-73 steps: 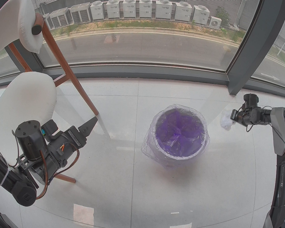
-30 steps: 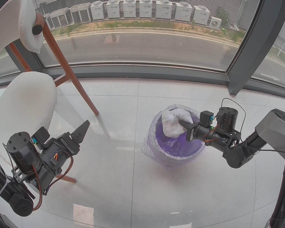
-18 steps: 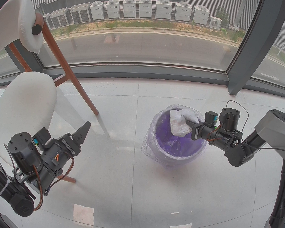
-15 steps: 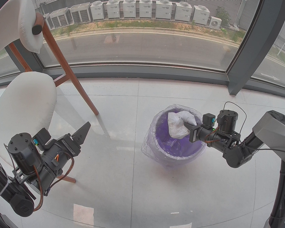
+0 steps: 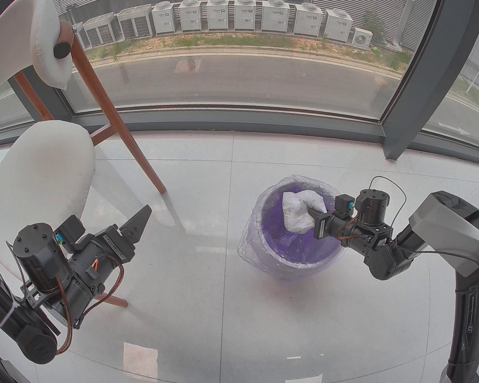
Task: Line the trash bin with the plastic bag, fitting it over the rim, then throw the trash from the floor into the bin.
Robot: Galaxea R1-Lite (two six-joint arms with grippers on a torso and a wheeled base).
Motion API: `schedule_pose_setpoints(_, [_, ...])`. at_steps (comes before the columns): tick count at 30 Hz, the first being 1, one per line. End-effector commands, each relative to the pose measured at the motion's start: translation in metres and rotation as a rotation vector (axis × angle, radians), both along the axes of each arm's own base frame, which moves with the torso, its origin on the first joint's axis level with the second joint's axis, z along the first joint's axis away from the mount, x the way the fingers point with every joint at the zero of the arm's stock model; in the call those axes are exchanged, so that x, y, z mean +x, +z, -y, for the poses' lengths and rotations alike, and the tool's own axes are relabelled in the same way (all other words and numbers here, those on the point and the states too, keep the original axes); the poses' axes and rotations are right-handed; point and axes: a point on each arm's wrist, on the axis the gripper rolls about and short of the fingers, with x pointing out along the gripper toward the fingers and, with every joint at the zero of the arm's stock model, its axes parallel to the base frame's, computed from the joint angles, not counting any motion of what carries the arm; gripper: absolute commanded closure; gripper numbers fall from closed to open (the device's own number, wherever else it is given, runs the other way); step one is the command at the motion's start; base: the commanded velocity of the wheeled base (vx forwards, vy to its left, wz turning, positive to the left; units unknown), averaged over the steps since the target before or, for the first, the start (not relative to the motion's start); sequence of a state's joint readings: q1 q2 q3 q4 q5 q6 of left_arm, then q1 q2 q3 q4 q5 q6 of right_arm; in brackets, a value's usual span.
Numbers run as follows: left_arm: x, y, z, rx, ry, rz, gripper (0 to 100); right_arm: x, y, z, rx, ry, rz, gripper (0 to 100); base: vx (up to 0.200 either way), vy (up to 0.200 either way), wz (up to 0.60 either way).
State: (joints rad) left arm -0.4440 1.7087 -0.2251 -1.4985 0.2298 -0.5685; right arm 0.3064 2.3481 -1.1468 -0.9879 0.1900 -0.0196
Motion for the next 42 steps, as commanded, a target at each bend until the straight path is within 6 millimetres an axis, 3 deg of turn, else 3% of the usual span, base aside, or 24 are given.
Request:
schedule_pose_setpoints(1, [0.0, 0.0, 0.0, 0.012, 0.001, 0.001, 0, 0.004, -0.011, 0.002, -0.006, -0.007, -0.017, 100, 0.0, 0.0, 0.0])
schedule_pose_setpoints(11, [-0.001, -0.001, -0.001, 0.037, 0.005, 0.004, 0, 0.007, -0.01, 0.001, -0.001, -0.007, -0.008, 100, 0.0, 0.0, 0.0])
schedule_pose_setpoints(12, [-0.001, 0.001, -0.002, 0.044, 0.009, 0.011, 0, 0.007, -0.008, 0.001, 0.002, -0.008, -0.001, 0, 0.0, 0.0, 0.0])
schedule_pose_setpoints(18, [-0.002, 0.013, -0.013, 0.055, 0.05, 0.092, 0, 0.006, 0.005, 0.005, 0.011, -0.015, 0.025, 0, 0.0, 0.0, 0.0])
schedule_pose_setpoints(22, [-0.005, 0.024, -0.026, 0.067, 0.105, 0.14, 0, -0.003, 0.024, 0.016, 0.02, -0.033, 0.046, 0, 0.0, 0.0, 0.0])
schedule_pose_setpoints(27, [-0.018, 0.045, -0.044, 0.038, 0.169, 0.23, 0, -0.029, 0.068, 0.039, 0.034, -0.071, 0.106, 0, 0.0, 0.0, 0.0])
schedule_pose_setpoints(28, [-0.018, 0.045, -0.044, 0.038, 0.169, 0.23, 0, -0.029, 0.068, 0.039, 0.034, -0.071, 0.106, 0, 0.0, 0.0, 0.0])
schedule_pose_setpoints(29, [-0.03, 0.05, -0.048, 0.028, 0.175, 0.259, 0, -0.047, 0.087, 0.054, 0.039, -0.096, 0.13, 0, 0.0, 0.0, 0.0])
schedule_pose_setpoints(30, [-0.035, 0.051, -0.05, 0.028, 0.176, 0.267, 0, -0.053, 0.091, 0.059, 0.039, -0.106, 0.134, 0, 0.0, 0.0, 0.0])
schedule_pose_setpoints(35, [-0.087, 0.041, -0.062, 0.13, 0.168, 0.293, 0, -0.123, 0.119, 0.105, 0.05, -0.208, 0.218, 0, 0.0, 0.0, 0.0])
schedule_pose_setpoints(38, [-0.096, 0.044, -0.069, 0.142, 0.208, 0.309, 0, -0.177, 0.127, 0.126, 0.058, -0.268, 0.298, 0, 0.0, 0.0, 0.0])
schedule_pose_setpoints(42, [-0.106, 0.049, -0.08, 0.15, 0.286, 0.338, 0, -0.246, 0.136, 0.137, 0.124, -0.316, 0.384, 0, 0.0, 0.0, 0.0])
